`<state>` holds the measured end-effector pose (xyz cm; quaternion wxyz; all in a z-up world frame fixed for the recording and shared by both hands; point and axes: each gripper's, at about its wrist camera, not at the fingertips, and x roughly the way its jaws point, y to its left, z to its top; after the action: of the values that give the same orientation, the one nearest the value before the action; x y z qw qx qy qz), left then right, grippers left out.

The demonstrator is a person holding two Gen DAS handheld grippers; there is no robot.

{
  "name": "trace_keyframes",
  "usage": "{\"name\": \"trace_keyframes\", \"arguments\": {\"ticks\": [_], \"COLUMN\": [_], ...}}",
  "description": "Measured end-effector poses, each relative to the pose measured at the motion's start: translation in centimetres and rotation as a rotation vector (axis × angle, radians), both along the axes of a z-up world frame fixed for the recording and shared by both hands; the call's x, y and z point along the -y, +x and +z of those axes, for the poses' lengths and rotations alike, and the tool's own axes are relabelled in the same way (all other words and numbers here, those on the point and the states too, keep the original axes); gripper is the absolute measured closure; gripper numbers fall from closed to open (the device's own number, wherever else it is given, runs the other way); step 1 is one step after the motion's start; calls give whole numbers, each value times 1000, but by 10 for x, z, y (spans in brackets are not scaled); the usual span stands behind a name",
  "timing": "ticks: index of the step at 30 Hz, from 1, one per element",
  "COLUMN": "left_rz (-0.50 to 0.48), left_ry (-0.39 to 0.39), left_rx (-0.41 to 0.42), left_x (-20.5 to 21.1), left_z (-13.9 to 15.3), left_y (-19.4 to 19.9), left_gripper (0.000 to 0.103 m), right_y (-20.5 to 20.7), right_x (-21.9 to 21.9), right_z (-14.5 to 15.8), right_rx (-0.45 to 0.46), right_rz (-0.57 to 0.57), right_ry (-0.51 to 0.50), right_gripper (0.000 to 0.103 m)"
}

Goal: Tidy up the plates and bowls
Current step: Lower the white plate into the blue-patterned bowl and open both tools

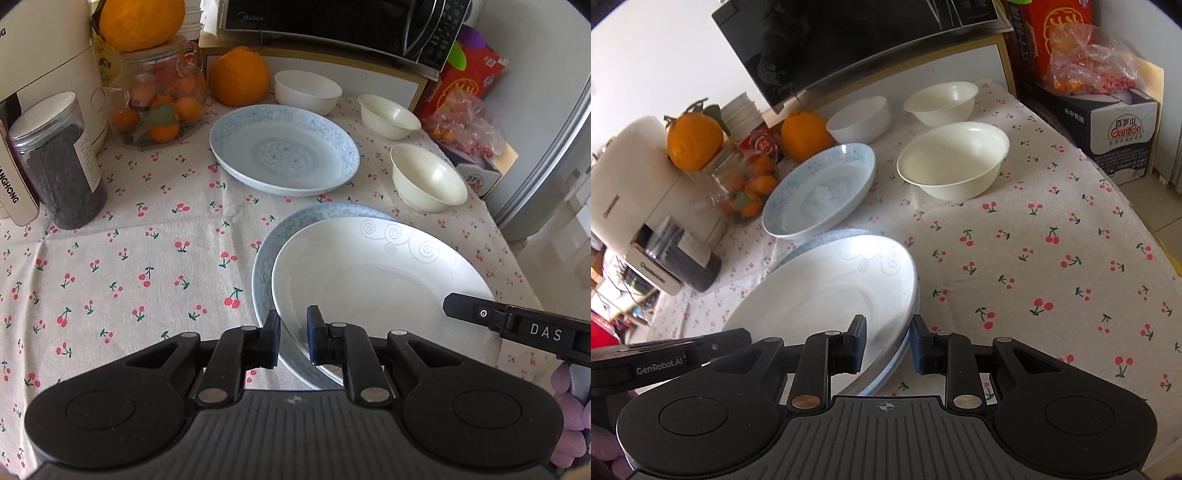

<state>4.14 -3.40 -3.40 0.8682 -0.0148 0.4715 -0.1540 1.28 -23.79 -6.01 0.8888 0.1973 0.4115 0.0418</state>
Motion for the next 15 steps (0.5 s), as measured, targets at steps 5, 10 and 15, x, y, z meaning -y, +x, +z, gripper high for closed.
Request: {"name": "trace_keyframes", "arguments": {"ticks": [5, 10, 15], "left_rz": [-8, -17, -20], "left_ry": [22, 41, 55], "left_rx": [6, 15, 22], "left_x": [3, 5, 7], "left_z": [-1, -1, -1], "left_y": [-2, -2, -3], "left_gripper": [90, 90, 89], "right_y": [0, 0, 0], "right_x": [-4, -6, -8], "right_z": [-1, -2, -1], "right_rx": [-9, -14, -16], "right_rz": [7, 12, 15], "right_ry": [-37, -63, -81], "right_gripper": [78, 78, 78]}}
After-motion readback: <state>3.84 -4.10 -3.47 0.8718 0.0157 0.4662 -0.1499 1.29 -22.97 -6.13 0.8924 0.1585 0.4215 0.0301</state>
